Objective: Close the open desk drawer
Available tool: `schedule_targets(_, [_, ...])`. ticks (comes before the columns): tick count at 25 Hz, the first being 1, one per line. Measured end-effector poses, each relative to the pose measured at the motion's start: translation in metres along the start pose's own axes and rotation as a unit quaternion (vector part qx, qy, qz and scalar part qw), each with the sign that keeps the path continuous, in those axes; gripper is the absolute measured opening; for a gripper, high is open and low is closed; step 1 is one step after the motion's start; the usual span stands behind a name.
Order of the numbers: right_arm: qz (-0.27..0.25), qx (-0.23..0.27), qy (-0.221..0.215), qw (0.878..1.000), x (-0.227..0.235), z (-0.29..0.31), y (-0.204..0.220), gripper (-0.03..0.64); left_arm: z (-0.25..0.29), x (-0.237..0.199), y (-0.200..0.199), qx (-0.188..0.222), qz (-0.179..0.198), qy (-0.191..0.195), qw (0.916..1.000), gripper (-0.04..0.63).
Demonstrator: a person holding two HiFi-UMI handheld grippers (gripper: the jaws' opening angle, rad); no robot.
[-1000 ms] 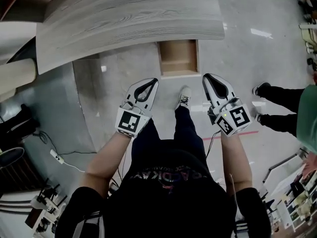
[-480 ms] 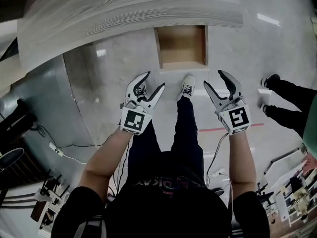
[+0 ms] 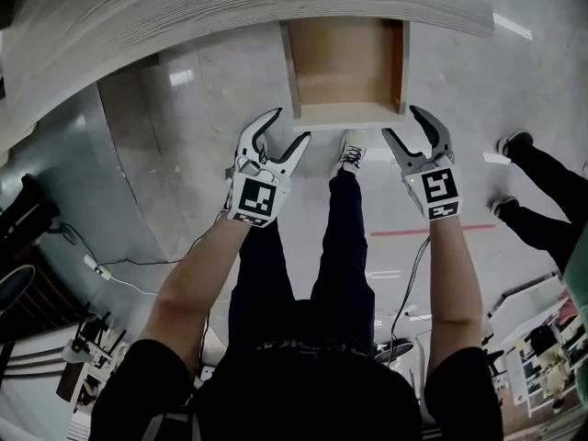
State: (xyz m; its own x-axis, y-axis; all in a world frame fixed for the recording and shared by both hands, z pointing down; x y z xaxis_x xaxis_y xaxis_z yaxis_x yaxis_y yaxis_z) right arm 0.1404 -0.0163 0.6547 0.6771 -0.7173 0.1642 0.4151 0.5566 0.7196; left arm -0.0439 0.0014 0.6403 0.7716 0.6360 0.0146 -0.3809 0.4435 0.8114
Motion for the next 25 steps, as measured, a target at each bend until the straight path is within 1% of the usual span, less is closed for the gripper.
schedule_targets(3, [-0.001,-0.002,0.003,1.000,0.006,0.011,0.006,0.267,0.009,0.000,0.004,0.002,0.002,-0.001,1.0000,0.250])
schedule_targets(9, [-0.007,0.000,0.000,1.000,0.017,0.030,0.005,0.267,0.026,-0.010,-0.005,0.019,-0.005,-0.012,0.9997,0.250])
schedule_targets(13, [-0.012,0.002,-0.006,1.000,0.015,0.041,-0.001,0.262,0.031,-0.010,-0.004,0.025,-0.001,-0.006,0.9997,0.249])
schedule_targets(14, [-0.014,0.001,-0.008,1.000,0.014,0.042,-0.003,0.247,0.031,-0.010,-0.005,0.026,0.000,-0.005,0.9996,0.245])
schedule_targets(15, [-0.013,0.001,-0.009,1.000,0.013,0.042,-0.004,0.247,0.030,-0.009,-0.006,0.026,0.002,-0.003,0.9996,0.233])
schedule_targets(16, [-0.011,0.000,-0.009,1.000,0.013,0.040,-0.004,0.239,0.029,-0.007,-0.007,0.026,0.002,-0.002,0.9997,0.209])
schedule_targets(20, [-0.005,-0.001,-0.002,1.000,0.010,0.035,-0.004,0.225,0.025,-0.007,-0.009,0.021,-0.011,-0.005,0.9997,0.200])
schedule_targets(25, [0.014,0.024,0.007,1.000,0.005,0.018,-0.018,0.219,0.012,-0.007,-0.026,0.034,-0.031,-0.012,0.9989,0.195])
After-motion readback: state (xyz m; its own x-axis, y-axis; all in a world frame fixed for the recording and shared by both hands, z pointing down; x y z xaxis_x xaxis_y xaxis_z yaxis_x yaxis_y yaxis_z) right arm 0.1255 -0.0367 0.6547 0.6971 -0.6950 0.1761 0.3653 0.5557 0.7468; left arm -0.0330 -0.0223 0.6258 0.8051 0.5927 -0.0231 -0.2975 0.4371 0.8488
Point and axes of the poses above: the fingertips, and each gripper's own axes: z forward along the fingers, x to its right, y out of its underside, the point moved 1 cm from there along -z, backward along the fingers, and after that the axes turned 5 degrees about -y, right-handed, at the moved point
